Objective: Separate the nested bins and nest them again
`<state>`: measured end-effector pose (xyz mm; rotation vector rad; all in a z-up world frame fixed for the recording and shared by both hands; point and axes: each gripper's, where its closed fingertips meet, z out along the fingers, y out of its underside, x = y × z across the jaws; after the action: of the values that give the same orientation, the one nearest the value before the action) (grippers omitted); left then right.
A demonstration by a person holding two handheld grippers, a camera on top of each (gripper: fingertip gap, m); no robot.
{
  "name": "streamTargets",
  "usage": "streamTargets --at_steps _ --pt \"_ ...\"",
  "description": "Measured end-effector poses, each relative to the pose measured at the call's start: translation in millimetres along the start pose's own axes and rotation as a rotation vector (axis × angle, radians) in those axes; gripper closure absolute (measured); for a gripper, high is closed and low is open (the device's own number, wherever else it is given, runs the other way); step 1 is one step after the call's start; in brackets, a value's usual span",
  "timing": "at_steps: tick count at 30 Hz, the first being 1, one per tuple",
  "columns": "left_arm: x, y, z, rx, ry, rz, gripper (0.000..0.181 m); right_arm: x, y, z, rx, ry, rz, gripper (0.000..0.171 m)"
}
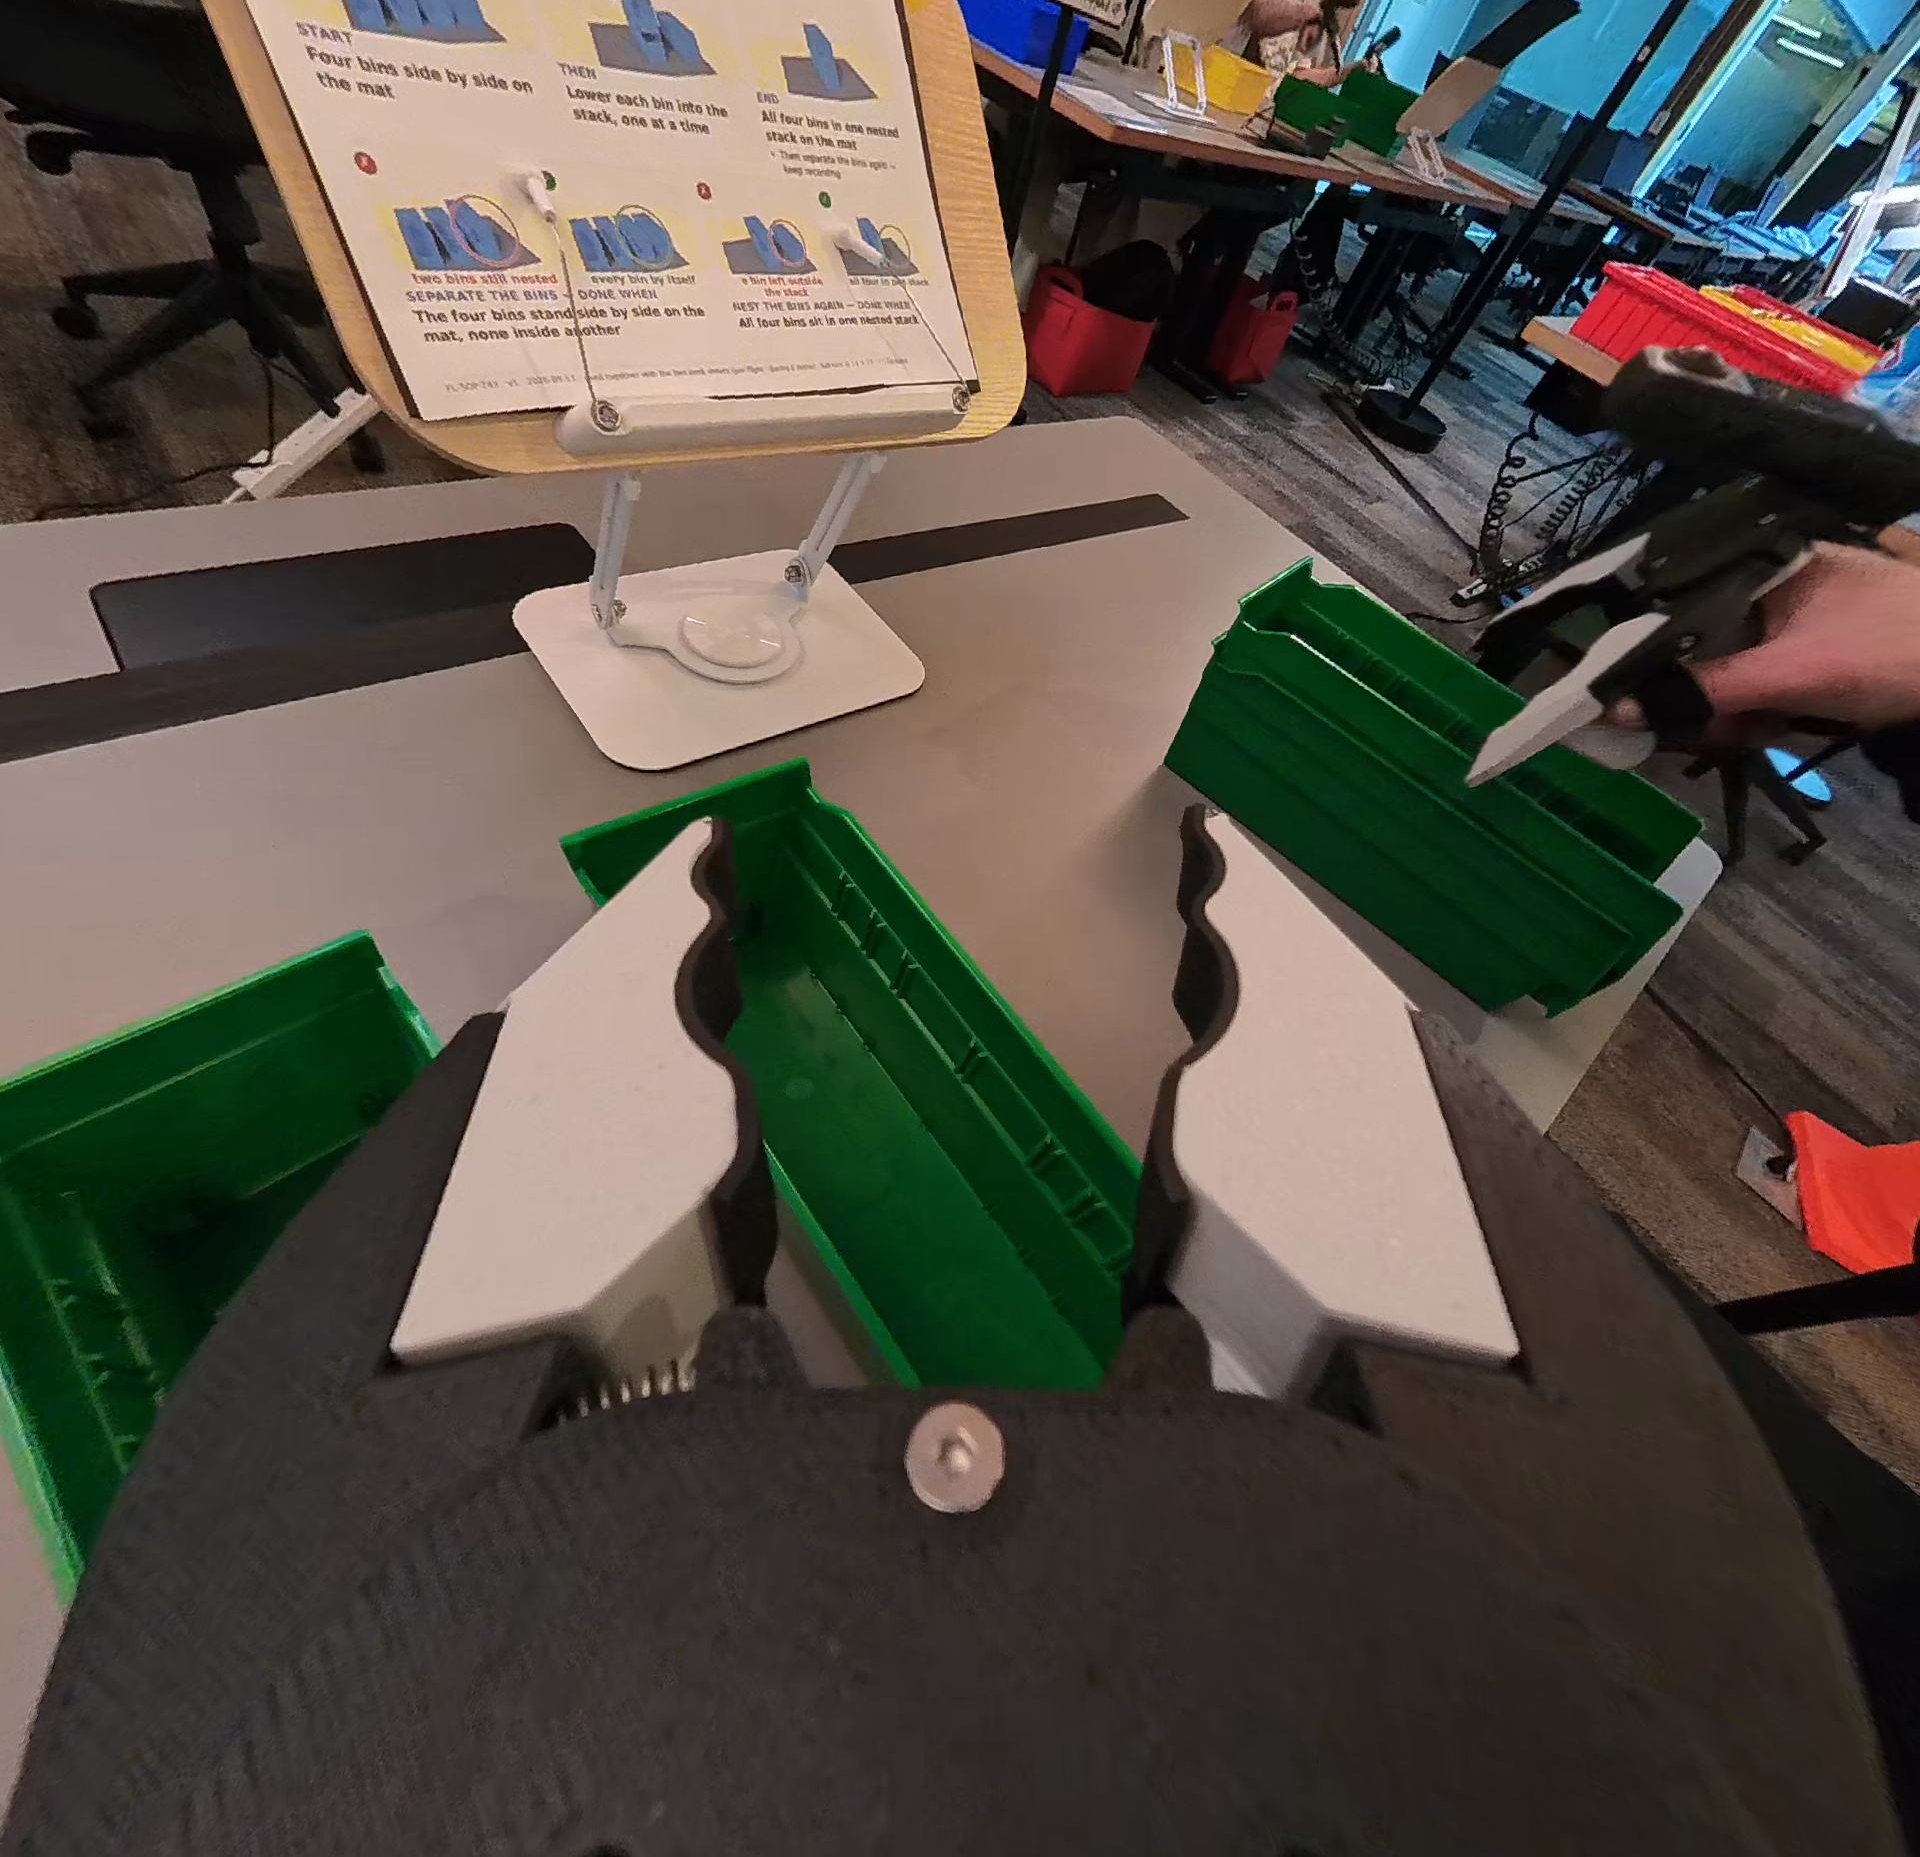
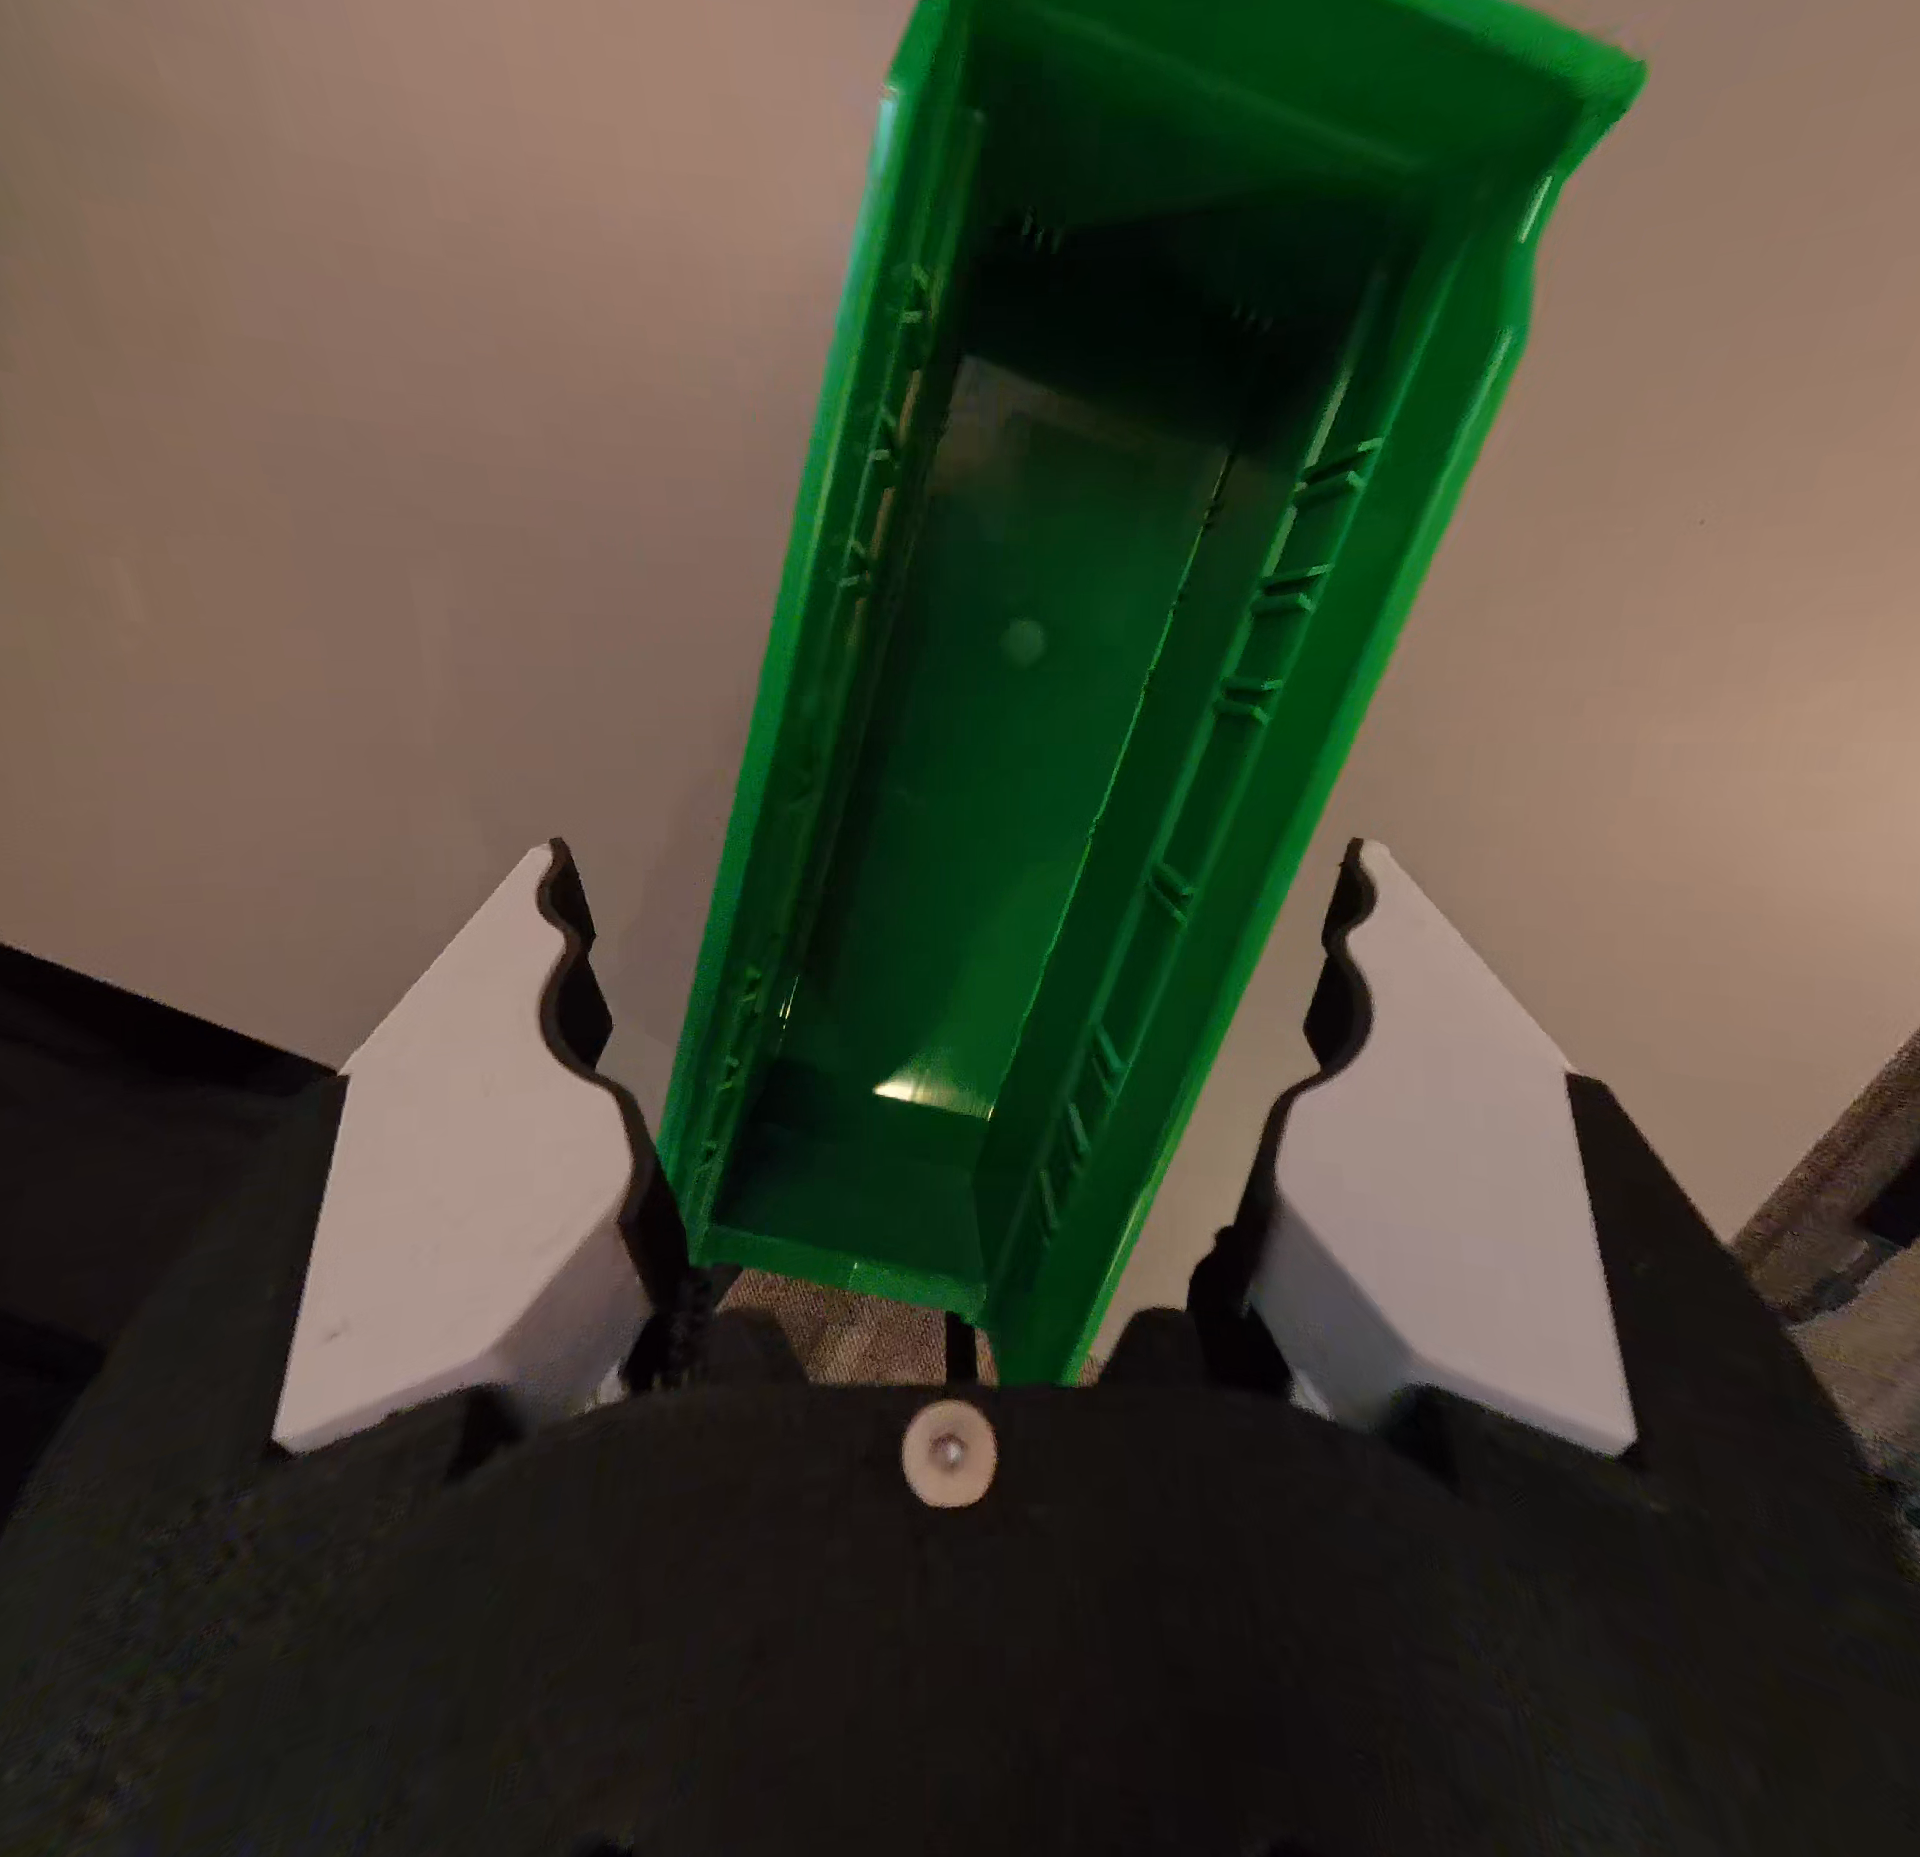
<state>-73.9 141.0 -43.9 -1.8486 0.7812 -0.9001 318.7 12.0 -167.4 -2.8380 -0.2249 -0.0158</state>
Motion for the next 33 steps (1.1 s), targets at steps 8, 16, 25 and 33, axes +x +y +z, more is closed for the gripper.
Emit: streamTargets --at_steps 8,16,25,33 --pt "3 2 1 -0.008 0.003 0.01 0.097 10 14 21 -0.094 0.064 -0.028 0.048" --pt "1 -2 -3 0.004 0.001 0.006 0.097 22 13 22 -0.103 0.078 -0.075 0.042" --pt "-3 -10 -9 0.036 -0.011 0.001 0.098 -146 -74 -62 0.365 -0.307 -0.082 0.056" --pt "2 -17 -17 0.046 -0.015 0.034 0.098 -325 -92 17 0.198 -0.522 -0.213 0.067"
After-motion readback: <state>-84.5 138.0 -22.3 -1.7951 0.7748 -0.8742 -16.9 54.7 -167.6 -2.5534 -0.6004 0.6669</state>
